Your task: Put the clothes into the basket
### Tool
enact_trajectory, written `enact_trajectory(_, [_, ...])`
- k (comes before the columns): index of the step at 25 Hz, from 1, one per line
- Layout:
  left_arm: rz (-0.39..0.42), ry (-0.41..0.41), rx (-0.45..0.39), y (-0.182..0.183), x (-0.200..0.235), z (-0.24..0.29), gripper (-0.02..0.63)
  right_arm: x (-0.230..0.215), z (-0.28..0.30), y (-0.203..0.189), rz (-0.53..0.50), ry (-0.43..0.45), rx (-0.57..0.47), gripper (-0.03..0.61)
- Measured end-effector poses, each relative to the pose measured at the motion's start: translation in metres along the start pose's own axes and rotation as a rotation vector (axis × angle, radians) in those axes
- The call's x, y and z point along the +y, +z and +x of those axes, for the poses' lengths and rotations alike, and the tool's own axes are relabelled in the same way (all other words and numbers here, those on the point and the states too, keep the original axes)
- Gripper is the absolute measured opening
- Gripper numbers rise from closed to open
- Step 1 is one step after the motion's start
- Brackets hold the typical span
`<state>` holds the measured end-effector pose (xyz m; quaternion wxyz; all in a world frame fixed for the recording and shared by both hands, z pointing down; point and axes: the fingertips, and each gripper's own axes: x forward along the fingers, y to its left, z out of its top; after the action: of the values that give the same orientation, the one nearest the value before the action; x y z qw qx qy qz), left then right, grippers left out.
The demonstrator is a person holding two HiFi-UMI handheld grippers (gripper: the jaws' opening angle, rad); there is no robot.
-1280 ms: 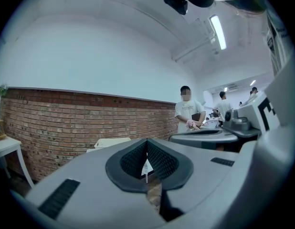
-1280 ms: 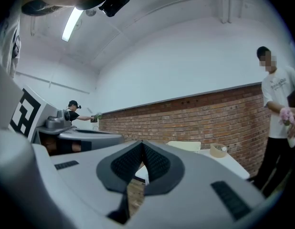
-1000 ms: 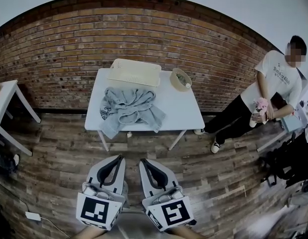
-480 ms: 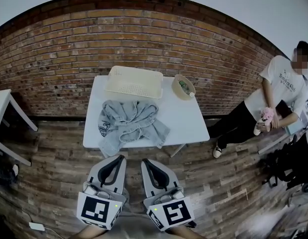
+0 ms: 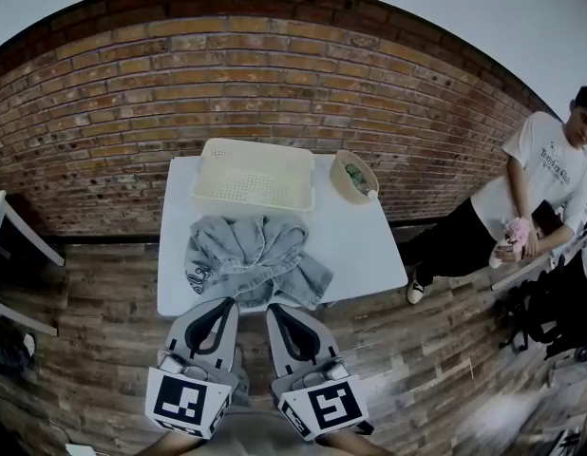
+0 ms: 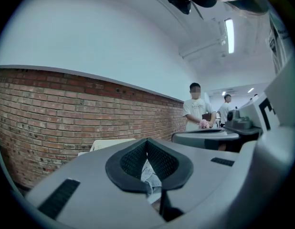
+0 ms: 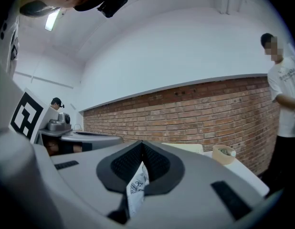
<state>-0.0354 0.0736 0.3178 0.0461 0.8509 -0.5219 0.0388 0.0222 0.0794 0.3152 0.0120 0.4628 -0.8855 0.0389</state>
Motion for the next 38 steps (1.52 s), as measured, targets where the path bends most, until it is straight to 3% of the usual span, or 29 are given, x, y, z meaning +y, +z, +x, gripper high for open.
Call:
enact_trajectory(12, [-0.036,-0.069,0.064,-0.004,0.06,0.086,0.008,-0.046,0.09,-0.011,0.05,-0.063,0.064,0.006])
enact_trajectory(19, [-0.042,-0.121,0.151,-0.026,0.079,0.124,0.008,-0.068,0.127,-0.024,0.068,-0.1,0.109,0.006])
enact_trajectory(32, [-0.07,-0.188,0.288,-0.076,0.119,0.158,0.008,-0.098,0.159,-0.068,0.067,-0.192,0.207,0.006])
enact_trajectory(38, [-0.122,-0.2,0.339,-0.096,0.13,0.159,0.008,-0.104,0.159,-0.082,0.059,-0.22,0.244,0.006])
